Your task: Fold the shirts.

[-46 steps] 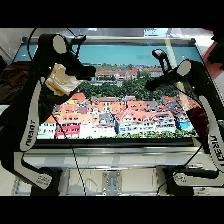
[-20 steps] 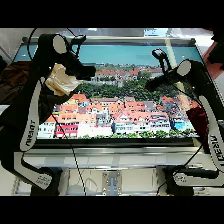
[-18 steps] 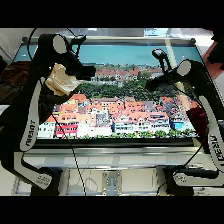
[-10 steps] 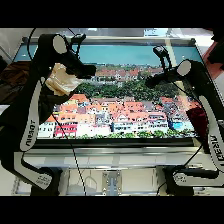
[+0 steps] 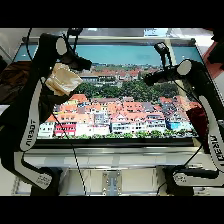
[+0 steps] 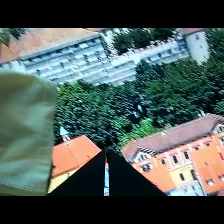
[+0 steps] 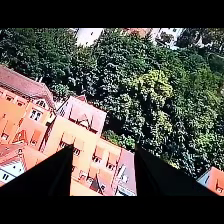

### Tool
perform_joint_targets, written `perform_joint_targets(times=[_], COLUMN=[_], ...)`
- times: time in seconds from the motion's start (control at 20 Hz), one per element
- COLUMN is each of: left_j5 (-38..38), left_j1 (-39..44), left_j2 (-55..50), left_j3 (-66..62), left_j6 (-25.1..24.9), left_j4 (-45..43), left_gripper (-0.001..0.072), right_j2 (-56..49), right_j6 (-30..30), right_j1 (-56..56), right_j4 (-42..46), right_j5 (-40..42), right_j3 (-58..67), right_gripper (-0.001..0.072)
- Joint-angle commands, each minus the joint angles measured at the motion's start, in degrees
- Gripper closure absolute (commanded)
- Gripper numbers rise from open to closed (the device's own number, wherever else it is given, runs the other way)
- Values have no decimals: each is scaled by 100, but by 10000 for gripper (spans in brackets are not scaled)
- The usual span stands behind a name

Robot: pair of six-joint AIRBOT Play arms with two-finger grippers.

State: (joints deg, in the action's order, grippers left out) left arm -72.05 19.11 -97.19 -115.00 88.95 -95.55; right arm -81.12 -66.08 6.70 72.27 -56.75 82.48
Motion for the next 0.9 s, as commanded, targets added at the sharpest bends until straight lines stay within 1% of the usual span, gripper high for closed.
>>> perform_joint_targets(times=[0.0,0.05,0.1,0.2,0.25,0.3,0.35,0.4,0.45,0.55,0.65,0.85], left_j5=[892,1106,1226,1268,1172,1021,870,713,590,533,778,1716], left_j1=[-142,-313,-505,-970,-1220,-1471,-1690,-1904,-2065,-2256,-2302,-2302], left_j2=[-83,-151,-219,-407,-522,-664,-802,-964,-1110,-1381,-1563,-1786], left_j3=[2,2,2,2,2,2,2,2,2,2,2,0], left_j6=[-138,96,378,1158,1434,1458,1346,1132,859,313,-33,-72], left_j4=[-1429,-1460,-1469,-1443,-1333,-1080,-804,-455,-170,98,127,138], left_gripper=[402,214,192,192,190,184,88,3,-7,-8,-8,-7], right_j2=[4,4,4,4,4,4,4,4,4,4,4,4], right_j6=[-4,-4,-4,-4,-4,-4,-4,-4,-4,-2,-4,-7], right_j1=[4,4,4,4,4,4,4,7,4,4,4,7], right_j4=[-20,-17,-17,-17,-20,-20,-22,-24,-22,-20,-20,-28], right_j5=[55,55,52,52,52,52,52,52,55,55,55,52], right_j3=[0,0,0,0,0,0,0,0,0,0,0,0], right_gripper=[284,284,284,284,284,284,284,284,284,284,284,284])
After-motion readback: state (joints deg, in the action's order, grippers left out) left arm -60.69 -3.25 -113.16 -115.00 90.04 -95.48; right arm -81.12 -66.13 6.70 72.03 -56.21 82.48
